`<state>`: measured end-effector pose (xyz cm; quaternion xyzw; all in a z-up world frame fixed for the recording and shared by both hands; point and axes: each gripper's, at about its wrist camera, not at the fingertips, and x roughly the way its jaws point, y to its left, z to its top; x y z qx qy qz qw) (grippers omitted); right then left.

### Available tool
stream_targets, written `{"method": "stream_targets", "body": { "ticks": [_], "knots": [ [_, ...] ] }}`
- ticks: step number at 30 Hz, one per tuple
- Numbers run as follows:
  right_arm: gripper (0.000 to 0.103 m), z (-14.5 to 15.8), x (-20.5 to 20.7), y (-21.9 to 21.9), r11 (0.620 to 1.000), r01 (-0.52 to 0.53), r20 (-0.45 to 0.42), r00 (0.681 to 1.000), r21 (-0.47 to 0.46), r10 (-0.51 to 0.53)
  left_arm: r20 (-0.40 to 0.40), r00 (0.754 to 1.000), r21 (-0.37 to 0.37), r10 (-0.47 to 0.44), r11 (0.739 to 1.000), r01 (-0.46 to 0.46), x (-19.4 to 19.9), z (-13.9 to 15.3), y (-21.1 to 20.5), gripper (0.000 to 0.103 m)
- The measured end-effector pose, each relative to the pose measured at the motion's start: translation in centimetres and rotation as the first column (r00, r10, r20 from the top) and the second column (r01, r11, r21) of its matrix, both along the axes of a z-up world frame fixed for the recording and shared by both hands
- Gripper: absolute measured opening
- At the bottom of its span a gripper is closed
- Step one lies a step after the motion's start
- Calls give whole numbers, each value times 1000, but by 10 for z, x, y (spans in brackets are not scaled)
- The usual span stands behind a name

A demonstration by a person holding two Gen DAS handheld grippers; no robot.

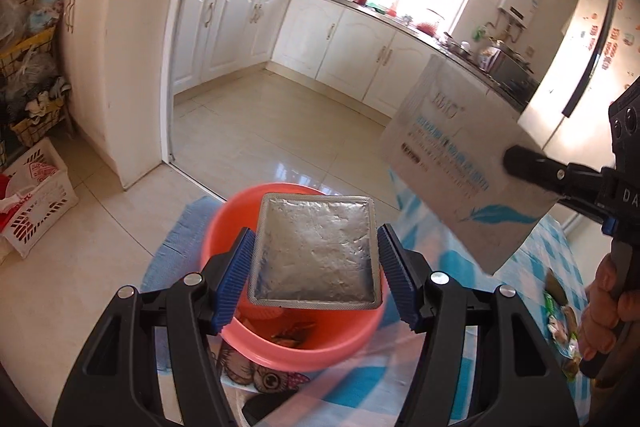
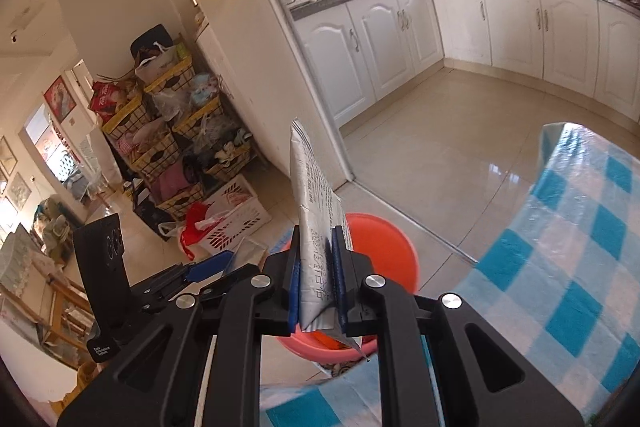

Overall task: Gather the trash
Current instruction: 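Carry foil tray and mailer bag over the orange bucket and open both tools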

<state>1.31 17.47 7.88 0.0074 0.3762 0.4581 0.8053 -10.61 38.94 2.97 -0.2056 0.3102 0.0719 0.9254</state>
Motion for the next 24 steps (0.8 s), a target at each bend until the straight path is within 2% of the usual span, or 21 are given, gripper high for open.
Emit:
{"method": "stream_targets", "body": {
  "ticks": [12,24],
  "knots": [
    [15,-47,27,49,998,-3,-115,993,-67,-5,-84,996,-6,8,1000,-8,26,-36,21,63],
    [15,-80,38,71,989,5,-164,986,-146,-29,-185,982,0,-34,999,35,52,-69,11,64]
  ]
}}
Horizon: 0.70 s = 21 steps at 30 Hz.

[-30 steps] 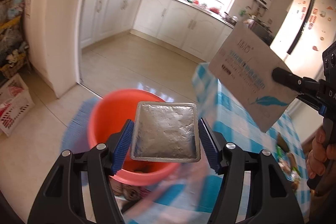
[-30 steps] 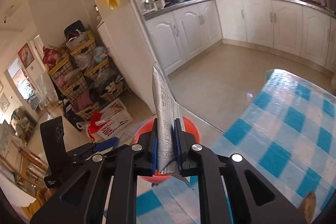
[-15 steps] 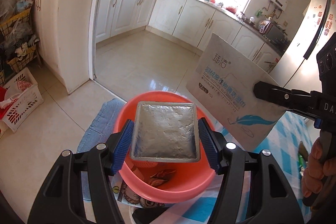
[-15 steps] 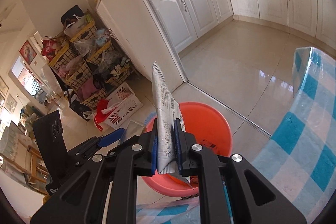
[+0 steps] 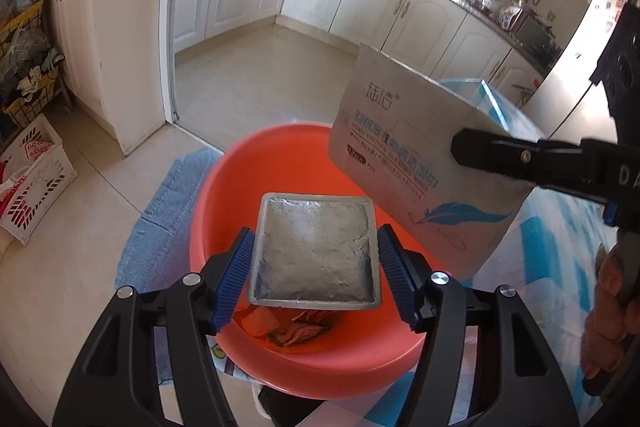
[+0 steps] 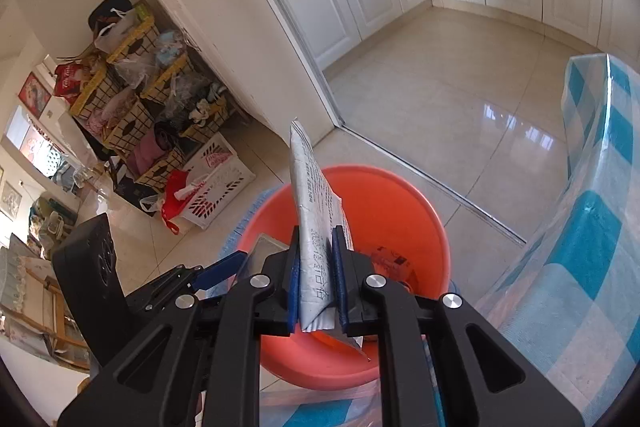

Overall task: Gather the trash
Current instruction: 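Carry foil tray and mailer bag over the orange bucket and open both tools, then move both open tools back over the remaining wrappers and bread pieces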

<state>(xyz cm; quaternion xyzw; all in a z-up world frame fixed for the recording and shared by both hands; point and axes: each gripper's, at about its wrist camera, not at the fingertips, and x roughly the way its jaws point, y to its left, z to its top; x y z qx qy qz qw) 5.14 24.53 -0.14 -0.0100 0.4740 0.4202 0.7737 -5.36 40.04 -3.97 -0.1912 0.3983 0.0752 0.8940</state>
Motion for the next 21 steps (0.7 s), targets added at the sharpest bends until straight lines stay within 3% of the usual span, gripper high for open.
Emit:
{"method": "stream_targets", "body": {
  "ticks": [2,5,7,8,14,21],
  "knots": [
    [18,-2,1,0,1000,4,-5,1000,-5,-4,-23,1000,24,-6,1000,7,2,-4,-3,66],
    [19,-6,5,-5,1000,28,-39,999,-1,-28,-36,999,50,-8,999,10,3,-6,-7,80],
    [33,-5,6,-12,999,53,-42,998,9,-53,-38,999,73,1,997,2,0,-4,-8,88],
    [45,-2,6,-17,998,68,-37,997,11,-67,-40,999,79,10,997,-6,-1,-3,-8,89],
    [77,24,-5,-50,991,125,34,991,44,-126,-31,996,83,89,993,-86,-19,8,0,90],
    [85,52,-33,-109,974,211,126,967,77,-220,2,991,102,136,986,-135,-48,34,-1,90]
  ]
}}
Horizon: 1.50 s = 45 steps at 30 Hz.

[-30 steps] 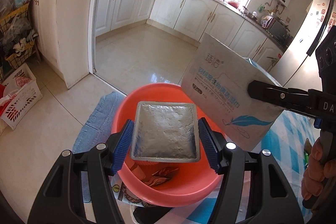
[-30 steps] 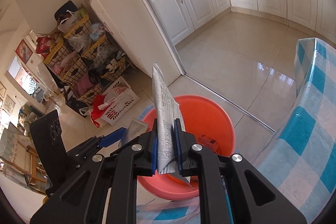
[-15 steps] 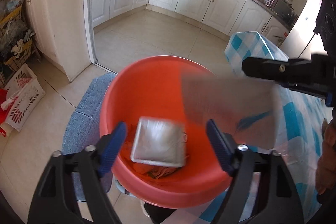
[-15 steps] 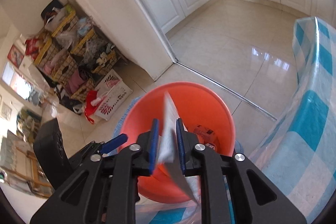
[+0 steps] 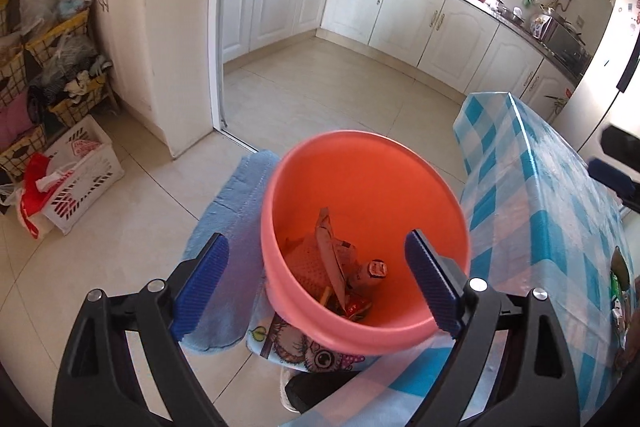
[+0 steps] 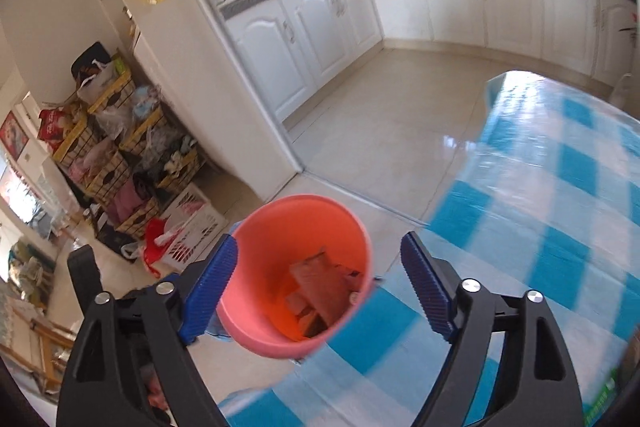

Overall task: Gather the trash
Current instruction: 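Move both open tools back over the remaining wrappers and bread pieces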

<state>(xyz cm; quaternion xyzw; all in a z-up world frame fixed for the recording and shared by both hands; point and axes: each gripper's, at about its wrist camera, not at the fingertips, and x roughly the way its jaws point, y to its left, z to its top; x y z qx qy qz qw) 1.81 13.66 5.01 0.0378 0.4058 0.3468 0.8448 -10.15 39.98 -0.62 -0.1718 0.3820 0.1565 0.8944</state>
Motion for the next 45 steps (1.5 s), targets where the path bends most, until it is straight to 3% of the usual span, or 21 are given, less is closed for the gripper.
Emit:
{"method": "stream_targets", "body": {
  "ticks": [13,23,33,39,45],
  "knots": [
    [88,-4,-76,-106,979,201,40,979,26,-202,38,992,28,-118,993,117,-34,37,-61,90],
    [89,-11,-131,-181,946,326,94,941,-2,-324,19,957,52,-289,956,288,-55,49,-143,90],
    [89,-26,-165,-273,875,482,54,874,32,-484,-11,878,76,-478,876,477,-68,54,-227,90],
    [89,-33,-181,-326,808,585,28,809,69,-587,-30,812,98,-582,807,582,-73,56,-276,90],
    [89,-36,-195,-359,764,637,17,767,98,-642,-46,738,120,-674,730,673,-77,56,-323,90]
  ]
}}
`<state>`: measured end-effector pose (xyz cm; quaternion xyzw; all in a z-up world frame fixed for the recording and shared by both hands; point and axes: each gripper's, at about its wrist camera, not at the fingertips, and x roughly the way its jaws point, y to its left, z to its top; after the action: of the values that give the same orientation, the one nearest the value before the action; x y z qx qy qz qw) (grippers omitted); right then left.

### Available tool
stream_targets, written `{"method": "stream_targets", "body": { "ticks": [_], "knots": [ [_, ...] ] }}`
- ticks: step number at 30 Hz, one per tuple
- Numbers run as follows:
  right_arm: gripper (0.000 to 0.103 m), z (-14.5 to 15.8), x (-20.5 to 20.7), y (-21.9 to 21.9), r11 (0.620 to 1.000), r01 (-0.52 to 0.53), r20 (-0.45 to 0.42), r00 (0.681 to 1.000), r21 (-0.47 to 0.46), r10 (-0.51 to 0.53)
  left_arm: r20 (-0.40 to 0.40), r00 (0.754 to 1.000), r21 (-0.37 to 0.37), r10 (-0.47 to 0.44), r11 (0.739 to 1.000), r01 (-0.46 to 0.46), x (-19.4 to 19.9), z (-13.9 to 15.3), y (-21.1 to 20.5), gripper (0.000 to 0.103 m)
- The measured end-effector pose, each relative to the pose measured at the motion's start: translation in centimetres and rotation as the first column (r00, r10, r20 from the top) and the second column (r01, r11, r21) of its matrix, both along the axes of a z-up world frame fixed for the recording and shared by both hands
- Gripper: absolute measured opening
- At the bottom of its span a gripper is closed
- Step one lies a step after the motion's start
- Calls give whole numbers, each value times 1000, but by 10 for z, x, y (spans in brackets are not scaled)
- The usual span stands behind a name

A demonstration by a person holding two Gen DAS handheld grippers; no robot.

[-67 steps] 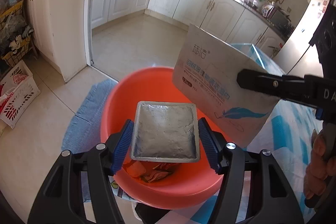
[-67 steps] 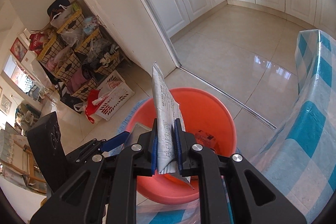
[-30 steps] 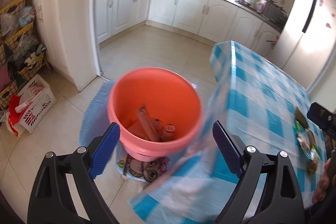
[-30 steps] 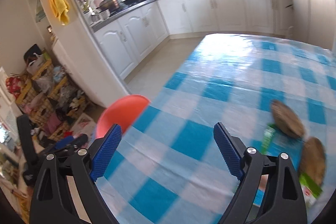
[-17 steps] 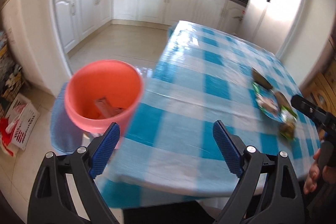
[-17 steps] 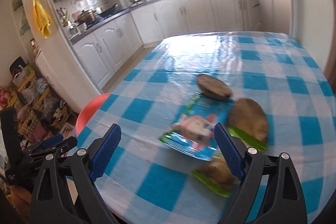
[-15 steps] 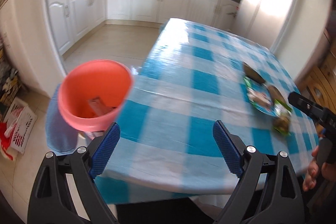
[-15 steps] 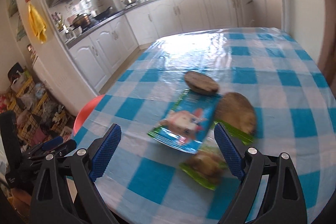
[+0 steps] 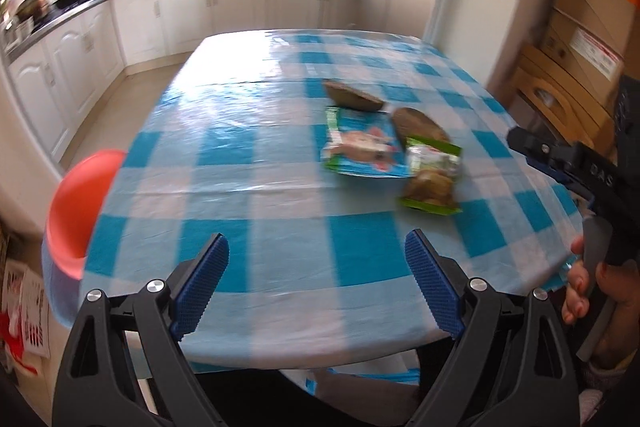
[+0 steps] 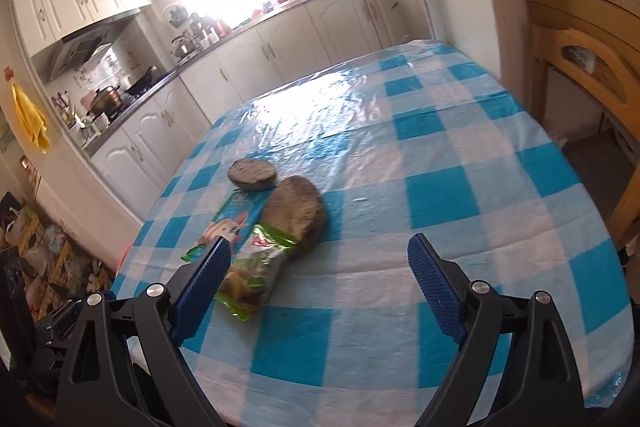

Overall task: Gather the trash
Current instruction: 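Move both open tools back over the remaining wrappers and bread pieces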

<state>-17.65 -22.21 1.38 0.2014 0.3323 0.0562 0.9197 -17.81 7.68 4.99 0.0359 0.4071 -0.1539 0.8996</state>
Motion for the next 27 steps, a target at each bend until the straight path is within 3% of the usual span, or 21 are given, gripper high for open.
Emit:
{"method": "stream_targets", "body": {
  "ticks": [14,27],
  "knots": [
    [89,-26,-15,-59,987,122,-48,992,108,-118,-20,980,43,-199,979,200,8,-13,-85,90],
    [89,-26,-9,-66,986,144,-38,989,81,-141,-50,975,10,-215,976,215,47,-23,-112,87]
  ]
}}
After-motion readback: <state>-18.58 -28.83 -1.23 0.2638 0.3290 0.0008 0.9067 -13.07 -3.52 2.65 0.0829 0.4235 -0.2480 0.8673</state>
